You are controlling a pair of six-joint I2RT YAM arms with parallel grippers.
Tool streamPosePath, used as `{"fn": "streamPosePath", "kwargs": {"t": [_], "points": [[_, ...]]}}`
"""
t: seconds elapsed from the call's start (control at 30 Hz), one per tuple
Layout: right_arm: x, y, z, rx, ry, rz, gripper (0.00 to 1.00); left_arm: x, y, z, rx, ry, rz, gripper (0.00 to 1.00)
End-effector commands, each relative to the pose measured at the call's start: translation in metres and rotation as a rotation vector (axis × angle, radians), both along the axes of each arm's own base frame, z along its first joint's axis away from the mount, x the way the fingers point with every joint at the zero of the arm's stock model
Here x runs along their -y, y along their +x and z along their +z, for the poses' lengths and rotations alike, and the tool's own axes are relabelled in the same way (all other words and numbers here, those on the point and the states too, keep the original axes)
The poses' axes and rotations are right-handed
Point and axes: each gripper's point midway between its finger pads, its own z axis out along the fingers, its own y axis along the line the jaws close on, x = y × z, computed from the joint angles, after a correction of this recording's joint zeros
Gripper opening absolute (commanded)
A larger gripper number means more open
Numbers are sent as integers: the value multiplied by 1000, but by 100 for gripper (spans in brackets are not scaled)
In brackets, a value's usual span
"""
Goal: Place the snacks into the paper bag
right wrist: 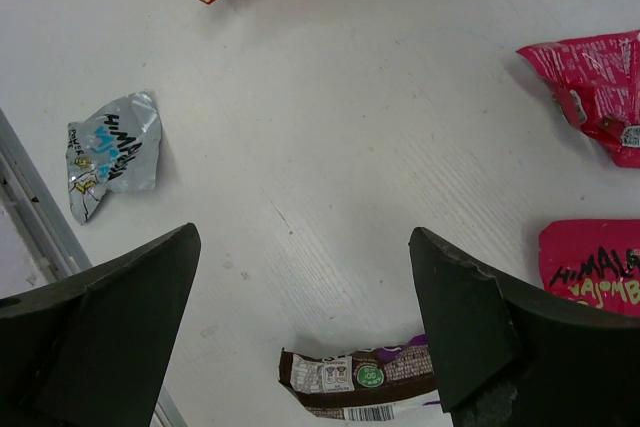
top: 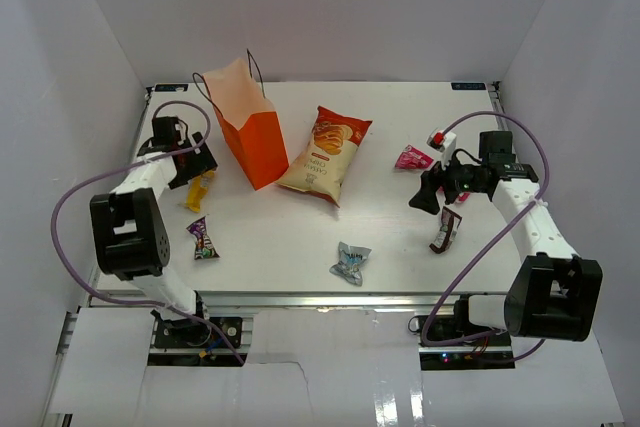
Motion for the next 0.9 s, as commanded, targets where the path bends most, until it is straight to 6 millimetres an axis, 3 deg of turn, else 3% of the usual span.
{"fn": "streamPosePath", "kwargs": {"t": [0.0, 0.1, 0.27, 0.47, 0.57, 0.63, 0.73, 0.87], "points": [[-6, 0, 11, 58, 30, 72, 91, -6, 21, 9, 15, 53, -63, 94], [-2, 4, 7, 51, 16, 63, 91, -16, 20, -13, -57, 106, -74, 89], [1, 7, 2, 30, 19, 49, 91, -16, 14, -31, -106, 124, -124, 79], [2, 15, 6, 19, 28, 35, 92, -19, -2, -43, -149, 154, -101, 72], [3, 19, 8, 25, 30, 33, 92, -22, -11, -49, -176, 165, -71, 61], [3, 21, 11, 30, 31, 34, 92, -24, -13, -49, -177, 165, -49, 46], [3, 22, 14, 34, 33, 32, 92, -23, -13, -38, -146, 153, -17, 33], [2, 20, 17, 39, 38, 32, 92, -24, -10, -6, -65, 147, 28, 26]]}}
